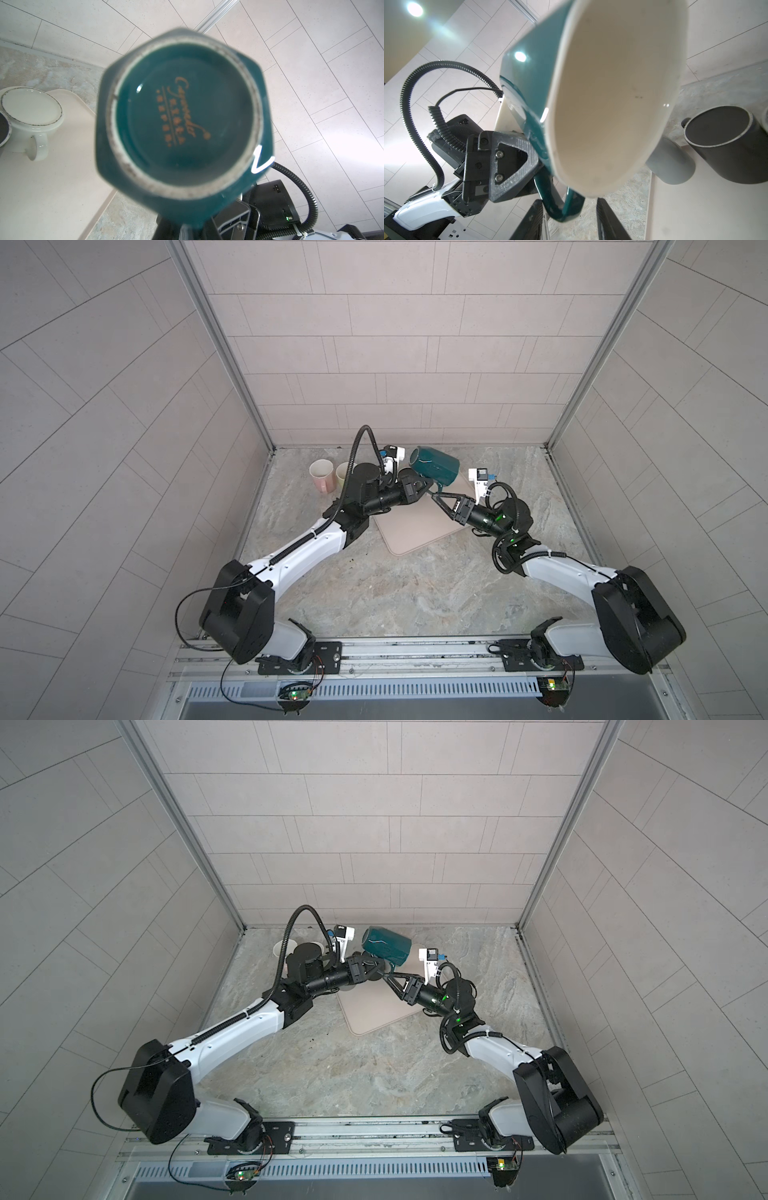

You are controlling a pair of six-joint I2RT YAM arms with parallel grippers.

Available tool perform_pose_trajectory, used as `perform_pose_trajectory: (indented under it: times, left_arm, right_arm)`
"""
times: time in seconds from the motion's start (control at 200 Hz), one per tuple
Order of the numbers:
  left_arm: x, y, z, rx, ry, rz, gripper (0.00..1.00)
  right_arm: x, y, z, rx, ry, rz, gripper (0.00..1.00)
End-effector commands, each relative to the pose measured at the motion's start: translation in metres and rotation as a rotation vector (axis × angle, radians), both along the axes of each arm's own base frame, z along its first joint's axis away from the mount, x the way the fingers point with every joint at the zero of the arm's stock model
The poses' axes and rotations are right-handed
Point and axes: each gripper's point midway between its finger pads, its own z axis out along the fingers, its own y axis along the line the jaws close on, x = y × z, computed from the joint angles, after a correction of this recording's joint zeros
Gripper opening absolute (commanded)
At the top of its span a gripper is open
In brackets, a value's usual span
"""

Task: Turn the mug right side up
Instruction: 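Close the right gripper on the dark green mug's handle beside the left gripper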

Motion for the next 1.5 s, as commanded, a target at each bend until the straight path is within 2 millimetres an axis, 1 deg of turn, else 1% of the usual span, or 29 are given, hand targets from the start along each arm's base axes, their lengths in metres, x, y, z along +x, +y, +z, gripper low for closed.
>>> perform_pose_trajectory:
  times: [0.0, 0.115, 0.125, 0.145, 0.335, 0.395, 0.59, 0.771, 0.836, 0.921, 1.021, 1.096, 1.281, 1.396, 1.491]
  left_arm:
    - [-0.011, -0.002, 0.049, -0.114, -0.152, -0.057, 0.00]
    - [-0.016, -0.001, 0.046, -0.110, -0.146, -0.065, 0.00]
    - [-0.016, -0.001, 0.046, -0.111, -0.146, -0.067, 0.00]
    - [-0.017, -0.001, 0.046, -0.110, -0.146, -0.070, 0.00]
    - [-0.021, 0.001, 0.043, -0.102, -0.147, -0.080, 0.00]
    - [-0.021, 0.000, 0.043, -0.101, -0.146, -0.083, 0.00]
    - [-0.023, -0.003, 0.040, -0.097, -0.142, -0.117, 0.00]
    - [-0.022, -0.001, 0.038, -0.095, -0.135, -0.139, 0.00]
    - [-0.024, -0.001, 0.041, -0.098, -0.143, -0.156, 0.00]
    - [-0.025, -0.002, 0.041, -0.098, -0.144, -0.176, 0.00]
    - [-0.026, -0.004, 0.039, -0.096, -0.142, -0.197, 0.00]
    - [-0.027, -0.005, 0.039, -0.106, -0.144, -0.209, 0.00]
    - [-0.026, -0.008, 0.031, -0.102, -0.131, -0.215, 0.00]
    - [-0.028, -0.010, 0.030, -0.098, -0.134, -0.226, 0.00]
    - [-0.029, -0.011, 0.023, -0.058, -0.129, -0.225, 0.00]
  right_arm:
    - [0.000, -0.001, 0.031, 0.099, -0.074, 0.023, 0.42]
    - [0.004, -0.003, 0.031, 0.125, -0.072, 0.018, 0.41]
    - [0.006, -0.002, 0.039, 0.133, -0.090, 0.018, 0.40]
    - [0.007, -0.003, 0.042, 0.135, -0.096, 0.015, 0.40]
    - [0.010, -0.004, 0.042, 0.126, -0.100, 0.003, 0.37]
    - [0.011, -0.005, 0.040, 0.114, -0.097, -0.003, 0.34]
    - [0.007, -0.006, 0.043, 0.097, -0.112, 0.001, 0.31]
    - [0.004, -0.007, 0.046, 0.089, -0.127, 0.009, 0.31]
    - [0.003, -0.007, 0.048, 0.087, -0.133, 0.018, 0.31]
    - [0.002, -0.007, 0.052, 0.090, -0.144, 0.030, 0.33]
    - [0.001, -0.008, 0.056, 0.097, -0.155, 0.034, 0.37]
    - [0.001, -0.009, 0.058, 0.100, -0.158, 0.030, 0.37]
    - [0.004, -0.011, 0.060, 0.105, -0.156, 0.007, 0.37]
    - [0.006, -0.011, 0.061, 0.101, -0.158, 0.000, 0.37]
    - [0.007, -0.011, 0.063, 0.102, -0.160, 0.001, 0.36]
